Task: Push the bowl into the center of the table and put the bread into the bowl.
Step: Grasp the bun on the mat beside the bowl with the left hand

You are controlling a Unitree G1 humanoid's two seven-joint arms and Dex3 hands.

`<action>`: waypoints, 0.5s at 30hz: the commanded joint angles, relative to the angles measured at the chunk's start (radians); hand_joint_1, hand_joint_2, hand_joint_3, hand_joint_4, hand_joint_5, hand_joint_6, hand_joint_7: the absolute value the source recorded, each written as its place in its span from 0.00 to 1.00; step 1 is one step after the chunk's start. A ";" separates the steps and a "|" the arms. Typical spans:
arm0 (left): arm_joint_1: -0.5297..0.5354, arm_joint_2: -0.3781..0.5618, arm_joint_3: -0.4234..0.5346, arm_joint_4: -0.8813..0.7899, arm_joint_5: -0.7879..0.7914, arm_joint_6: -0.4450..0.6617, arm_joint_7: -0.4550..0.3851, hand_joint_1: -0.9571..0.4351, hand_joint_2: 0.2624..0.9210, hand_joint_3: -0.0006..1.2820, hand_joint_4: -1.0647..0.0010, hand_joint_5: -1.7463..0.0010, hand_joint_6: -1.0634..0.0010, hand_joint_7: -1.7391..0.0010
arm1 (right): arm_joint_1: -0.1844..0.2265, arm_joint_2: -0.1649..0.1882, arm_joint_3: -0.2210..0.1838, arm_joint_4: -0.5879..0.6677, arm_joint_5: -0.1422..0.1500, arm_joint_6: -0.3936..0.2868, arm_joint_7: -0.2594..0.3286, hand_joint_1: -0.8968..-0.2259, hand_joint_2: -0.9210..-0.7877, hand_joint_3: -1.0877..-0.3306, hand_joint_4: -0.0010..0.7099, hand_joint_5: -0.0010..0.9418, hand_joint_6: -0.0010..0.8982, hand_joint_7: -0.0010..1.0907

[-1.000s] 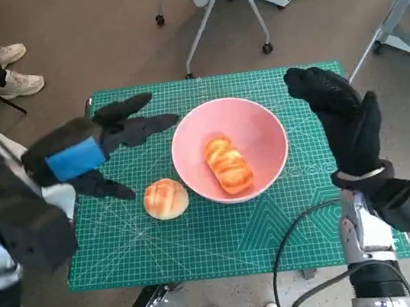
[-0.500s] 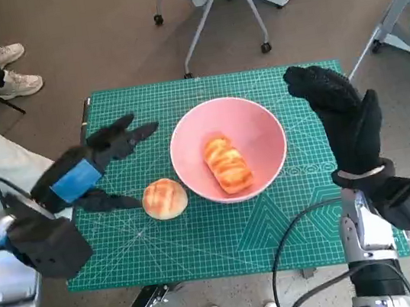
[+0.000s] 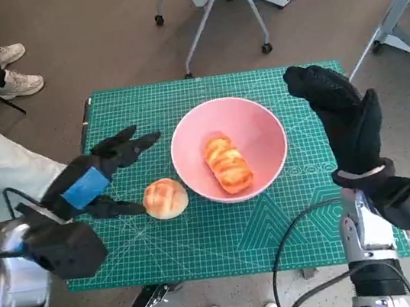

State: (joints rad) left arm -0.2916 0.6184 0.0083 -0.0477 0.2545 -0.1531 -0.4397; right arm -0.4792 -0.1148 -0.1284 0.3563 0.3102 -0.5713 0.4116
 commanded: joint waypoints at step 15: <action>0.056 -0.062 -0.043 0.000 0.076 0.109 0.085 0.46 0.75 0.00 0.76 0.99 0.64 0.99 | 0.007 -0.012 -0.013 0.021 -0.001 0.013 0.015 0.27 0.00 0.32 0.28 0.00 0.05 0.49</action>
State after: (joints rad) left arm -0.2477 0.5754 -0.0196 -0.0487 0.3143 -0.0537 -0.3759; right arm -0.4793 -0.1191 -0.1379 0.3588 0.3105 -0.5713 0.4182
